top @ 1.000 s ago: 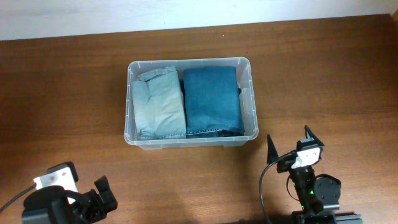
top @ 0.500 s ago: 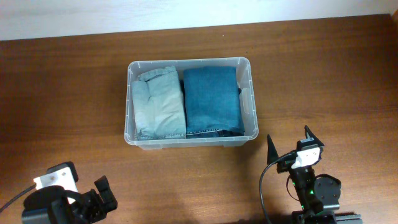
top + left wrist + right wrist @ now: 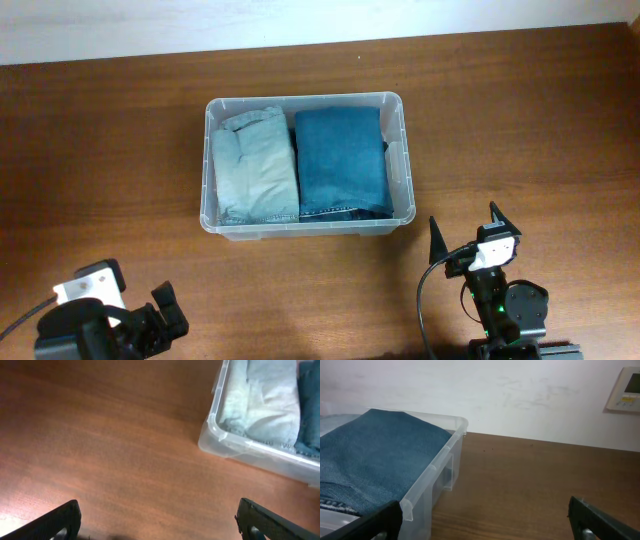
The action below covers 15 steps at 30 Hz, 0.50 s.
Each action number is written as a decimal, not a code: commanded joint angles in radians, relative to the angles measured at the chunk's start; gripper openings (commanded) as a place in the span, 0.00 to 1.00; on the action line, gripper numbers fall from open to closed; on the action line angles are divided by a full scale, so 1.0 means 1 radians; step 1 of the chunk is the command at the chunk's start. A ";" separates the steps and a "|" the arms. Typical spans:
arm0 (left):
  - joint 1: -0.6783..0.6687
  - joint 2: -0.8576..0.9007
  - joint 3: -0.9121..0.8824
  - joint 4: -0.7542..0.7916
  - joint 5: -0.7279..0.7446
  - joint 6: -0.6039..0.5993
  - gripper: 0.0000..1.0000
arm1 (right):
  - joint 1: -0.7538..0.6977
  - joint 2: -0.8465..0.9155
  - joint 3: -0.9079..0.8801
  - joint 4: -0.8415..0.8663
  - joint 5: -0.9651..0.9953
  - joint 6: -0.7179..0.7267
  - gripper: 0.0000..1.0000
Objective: Pack container
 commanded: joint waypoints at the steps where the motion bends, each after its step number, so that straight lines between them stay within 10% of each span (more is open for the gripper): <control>1: 0.003 -0.004 -0.030 0.028 -0.033 0.013 0.99 | -0.007 -0.006 -0.005 -0.006 -0.006 0.005 0.98; 15: -0.020 -0.302 -0.703 0.932 0.158 0.170 0.99 | -0.007 -0.006 -0.005 -0.006 -0.006 0.005 0.98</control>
